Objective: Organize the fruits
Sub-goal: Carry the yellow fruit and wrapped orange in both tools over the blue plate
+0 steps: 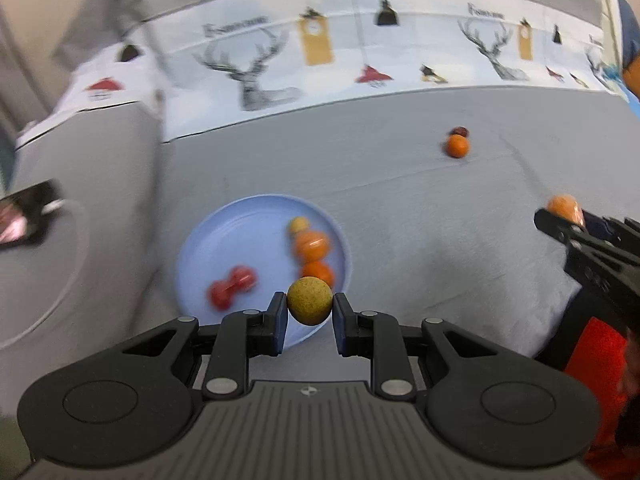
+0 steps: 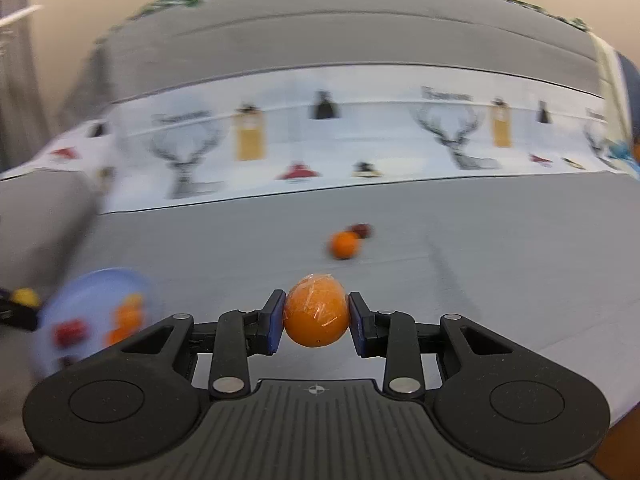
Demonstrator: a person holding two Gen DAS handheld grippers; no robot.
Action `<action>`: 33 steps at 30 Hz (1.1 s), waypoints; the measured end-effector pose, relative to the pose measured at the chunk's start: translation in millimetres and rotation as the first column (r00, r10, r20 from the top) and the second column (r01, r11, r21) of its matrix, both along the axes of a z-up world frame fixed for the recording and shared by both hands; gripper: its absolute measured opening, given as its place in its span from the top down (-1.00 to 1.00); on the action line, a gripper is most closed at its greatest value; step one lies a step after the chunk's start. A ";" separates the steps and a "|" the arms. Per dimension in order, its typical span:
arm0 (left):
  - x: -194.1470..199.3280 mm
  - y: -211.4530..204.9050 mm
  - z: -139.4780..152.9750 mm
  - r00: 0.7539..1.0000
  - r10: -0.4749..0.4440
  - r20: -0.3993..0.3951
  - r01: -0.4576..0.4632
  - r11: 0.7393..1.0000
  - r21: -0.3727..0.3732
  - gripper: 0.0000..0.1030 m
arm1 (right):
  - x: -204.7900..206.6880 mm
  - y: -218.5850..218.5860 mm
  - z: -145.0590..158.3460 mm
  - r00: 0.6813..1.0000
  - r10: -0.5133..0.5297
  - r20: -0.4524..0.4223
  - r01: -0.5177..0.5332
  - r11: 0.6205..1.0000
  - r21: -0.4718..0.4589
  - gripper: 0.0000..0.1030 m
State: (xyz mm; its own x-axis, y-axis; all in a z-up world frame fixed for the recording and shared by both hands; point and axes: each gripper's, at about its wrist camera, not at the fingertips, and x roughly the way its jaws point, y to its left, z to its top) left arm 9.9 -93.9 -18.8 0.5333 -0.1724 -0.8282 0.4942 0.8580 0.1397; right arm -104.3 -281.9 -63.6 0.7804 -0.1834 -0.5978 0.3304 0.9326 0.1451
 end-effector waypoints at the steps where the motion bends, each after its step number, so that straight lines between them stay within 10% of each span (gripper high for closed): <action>1: -6.1 8.1 4.1 1.000 0.009 0.010 -0.009 1.000 -0.006 0.49 | -4.1 9.3 6.8 1.000 0.029 0.005 -0.029 1.000 0.010 0.32; 13: -55.6 73.0 22.1 0.993 0.099 0.057 -0.094 0.991 -0.093 0.49 | -31.1 98.3 48.5 0.960 0.281 0.015 -0.280 0.959 -0.030 0.32; 33: -52.4 90.0 14.1 0.991 0.133 0.026 -0.129 0.983 -0.132 0.49 | -31.5 117.9 50.5 0.944 0.329 -0.041 -0.331 0.941 -0.071 0.32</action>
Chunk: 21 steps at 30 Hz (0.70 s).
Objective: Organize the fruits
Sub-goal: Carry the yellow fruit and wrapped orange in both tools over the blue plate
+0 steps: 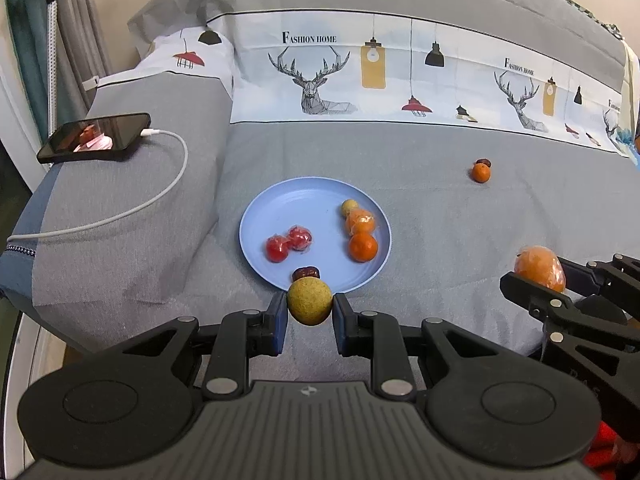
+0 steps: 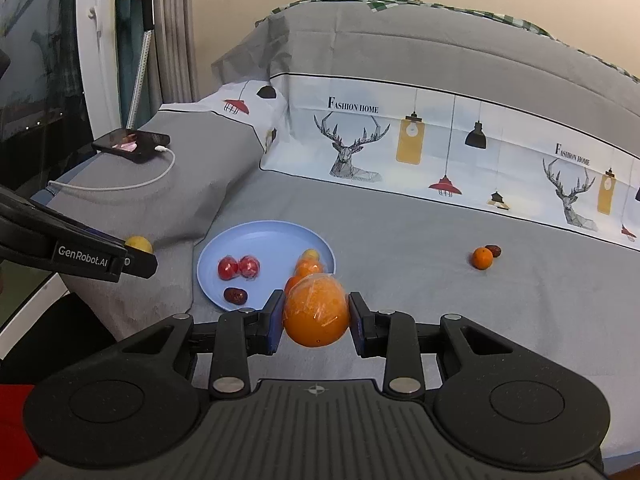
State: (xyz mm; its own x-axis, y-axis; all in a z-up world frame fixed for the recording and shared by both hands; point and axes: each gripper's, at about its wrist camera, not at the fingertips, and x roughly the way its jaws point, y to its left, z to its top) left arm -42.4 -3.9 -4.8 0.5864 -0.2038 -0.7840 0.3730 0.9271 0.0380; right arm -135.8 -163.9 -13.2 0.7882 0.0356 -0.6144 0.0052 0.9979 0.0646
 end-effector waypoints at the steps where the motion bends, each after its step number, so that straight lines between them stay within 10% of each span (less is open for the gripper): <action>1: 0.9 0.4 -0.3 1.000 0.002 -0.002 -0.002 1.000 0.000 0.49 | 0.4 0.0 -0.1 1.000 0.000 -0.002 0.000 1.000 0.000 0.32; 21: 8.6 -0.3 -3.9 1.000 0.006 -0.013 -0.006 1.000 -0.002 0.49 | 7.1 1.3 -5.4 0.999 0.010 -0.032 -0.010 1.000 0.006 0.32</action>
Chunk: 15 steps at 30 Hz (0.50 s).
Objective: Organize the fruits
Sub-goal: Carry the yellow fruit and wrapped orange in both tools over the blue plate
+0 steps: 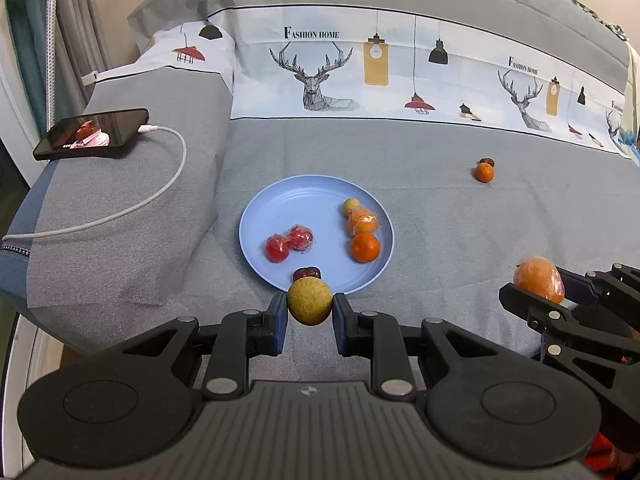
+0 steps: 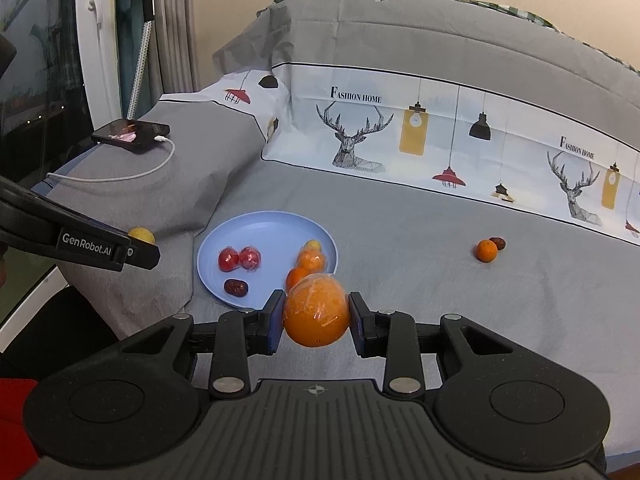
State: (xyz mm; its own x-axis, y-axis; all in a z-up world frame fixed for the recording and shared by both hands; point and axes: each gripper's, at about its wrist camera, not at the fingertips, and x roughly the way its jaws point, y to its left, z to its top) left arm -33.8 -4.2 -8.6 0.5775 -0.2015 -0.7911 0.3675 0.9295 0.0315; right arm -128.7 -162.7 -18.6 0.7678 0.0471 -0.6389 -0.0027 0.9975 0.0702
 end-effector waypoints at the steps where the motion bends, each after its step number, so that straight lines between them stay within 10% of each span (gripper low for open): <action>1: 0.4 -0.2 -0.5 1.000 0.001 -0.001 -0.001 1.000 0.000 0.49 | 0.2 -0.1 -0.3 1.000 0.001 -0.002 -0.001 1.000 0.000 0.32; 15: 14.6 1.4 -9.8 0.999 0.022 -0.033 -0.022 1.000 -0.002 0.49 | 7.9 0.9 -8.7 0.999 0.007 -0.042 -0.007 1.000 0.008 0.32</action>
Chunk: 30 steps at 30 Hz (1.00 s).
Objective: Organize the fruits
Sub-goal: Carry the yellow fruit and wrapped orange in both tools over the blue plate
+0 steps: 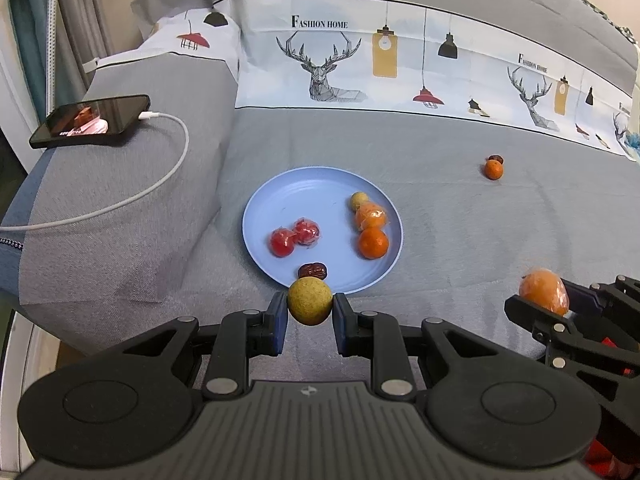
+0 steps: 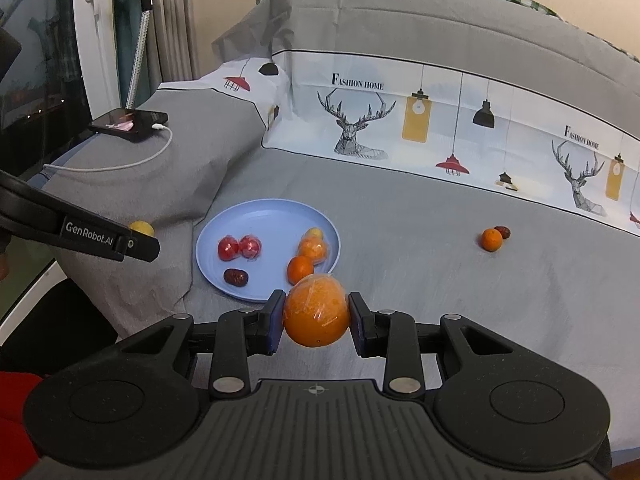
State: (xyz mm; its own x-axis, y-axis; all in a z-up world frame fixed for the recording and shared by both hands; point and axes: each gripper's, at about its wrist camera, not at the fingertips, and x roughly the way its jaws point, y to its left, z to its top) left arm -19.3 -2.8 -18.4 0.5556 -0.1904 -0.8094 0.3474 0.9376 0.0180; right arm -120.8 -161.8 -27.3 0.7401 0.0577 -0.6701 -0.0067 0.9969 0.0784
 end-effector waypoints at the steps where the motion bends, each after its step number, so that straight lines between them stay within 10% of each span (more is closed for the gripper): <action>1: 1.7 0.4 -0.7 1.000 0.002 -0.002 -0.002 1.000 -0.001 0.49 | 1.6 -0.3 -0.6 1.000 0.001 -0.005 -0.001 1.000 0.001 0.32; 30: 117.9 -32.2 -42.1 0.999 0.026 -0.027 -0.024 0.998 0.066 0.49 | 115.2 20.3 -48.7 0.994 0.092 -0.065 -0.088 0.994 0.060 0.32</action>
